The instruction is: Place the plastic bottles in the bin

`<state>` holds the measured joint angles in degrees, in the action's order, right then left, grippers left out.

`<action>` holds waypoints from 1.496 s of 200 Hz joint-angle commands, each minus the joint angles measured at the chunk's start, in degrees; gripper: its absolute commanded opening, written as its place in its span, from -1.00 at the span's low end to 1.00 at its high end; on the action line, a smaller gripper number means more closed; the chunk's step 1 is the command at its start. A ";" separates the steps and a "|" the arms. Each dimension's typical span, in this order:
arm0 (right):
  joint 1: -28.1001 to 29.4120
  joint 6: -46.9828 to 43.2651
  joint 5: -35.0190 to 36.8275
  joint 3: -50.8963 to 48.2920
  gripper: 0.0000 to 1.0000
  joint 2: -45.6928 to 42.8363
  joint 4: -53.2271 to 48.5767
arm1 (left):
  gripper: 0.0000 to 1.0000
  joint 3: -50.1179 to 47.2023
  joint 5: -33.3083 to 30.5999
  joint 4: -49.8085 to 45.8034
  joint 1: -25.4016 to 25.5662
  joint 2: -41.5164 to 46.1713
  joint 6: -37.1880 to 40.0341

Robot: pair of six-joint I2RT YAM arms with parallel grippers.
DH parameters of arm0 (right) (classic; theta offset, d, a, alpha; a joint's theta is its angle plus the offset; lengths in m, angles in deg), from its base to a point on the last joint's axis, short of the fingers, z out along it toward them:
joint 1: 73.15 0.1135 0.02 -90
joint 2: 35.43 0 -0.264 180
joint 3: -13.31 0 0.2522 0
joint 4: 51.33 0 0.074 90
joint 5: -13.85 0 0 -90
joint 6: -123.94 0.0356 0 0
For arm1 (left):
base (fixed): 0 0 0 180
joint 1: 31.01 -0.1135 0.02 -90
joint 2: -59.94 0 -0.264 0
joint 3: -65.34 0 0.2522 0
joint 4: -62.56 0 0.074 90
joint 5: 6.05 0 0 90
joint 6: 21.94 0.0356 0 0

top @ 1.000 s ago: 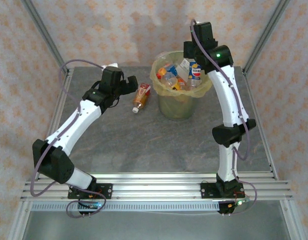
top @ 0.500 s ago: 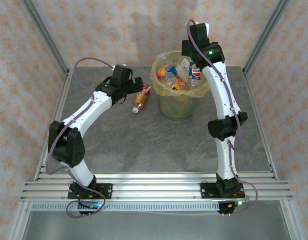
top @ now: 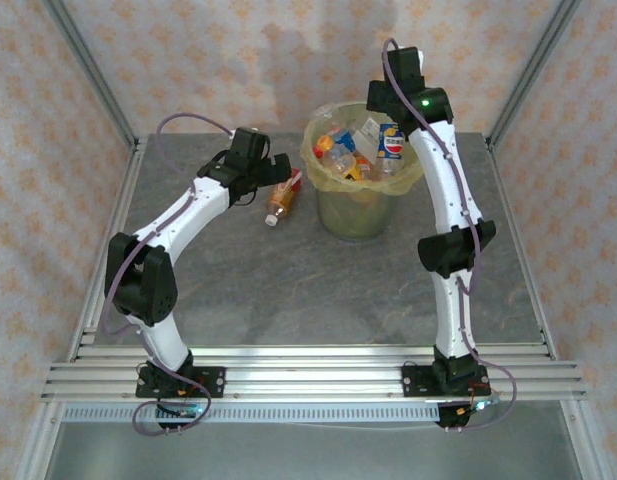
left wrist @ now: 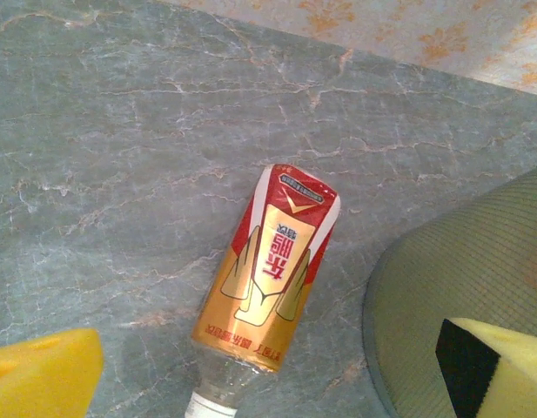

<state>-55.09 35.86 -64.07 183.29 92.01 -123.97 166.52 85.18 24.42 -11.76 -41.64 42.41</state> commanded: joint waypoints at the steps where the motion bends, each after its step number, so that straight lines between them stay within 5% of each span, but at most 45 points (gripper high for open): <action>1: 0.05 0.61 -0.99 0.48 0.81 1.61 1.82 | 1.00 2.35 0.78 -2.02 -0.70 -1.88 0.15; 34: -0.02 0.54 -1.58 0.49 0.71 2.19 1.83 | 1.00 3.72 0.92 -3.30 -0.94 -3.70 -0.09; 87: -0.04 -0.97 -2.89 0.40 0.10 1.31 2.33 | 1.00 3.90 1.18 -2.87 -1.22 -4.37 -0.39; 124: -0.05 -3.62 -3.03 -3.08 -0.02 -2.46 6.01 | 1.00 6.44 1.66 -4.06 -1.32 -6.87 0.38; 217: 0.00 -7.69 -6.37 -51.56 -0.06 -28.59 41.74 | 1.00 14.42 3.68 -6.97 -1.58 -15.28 2.92; 299: 0.67 -12.02 -6.26 -74.23 -0.09 -36.29 60.05 | 1.00 16.97 4.83 -8.48 -1.62 -18.69 2.80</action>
<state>-54.52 27.35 -71.48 114.58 56.77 -68.17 181.54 89.64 18.41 -12.79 -58.80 44.14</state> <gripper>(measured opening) 0.564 0.999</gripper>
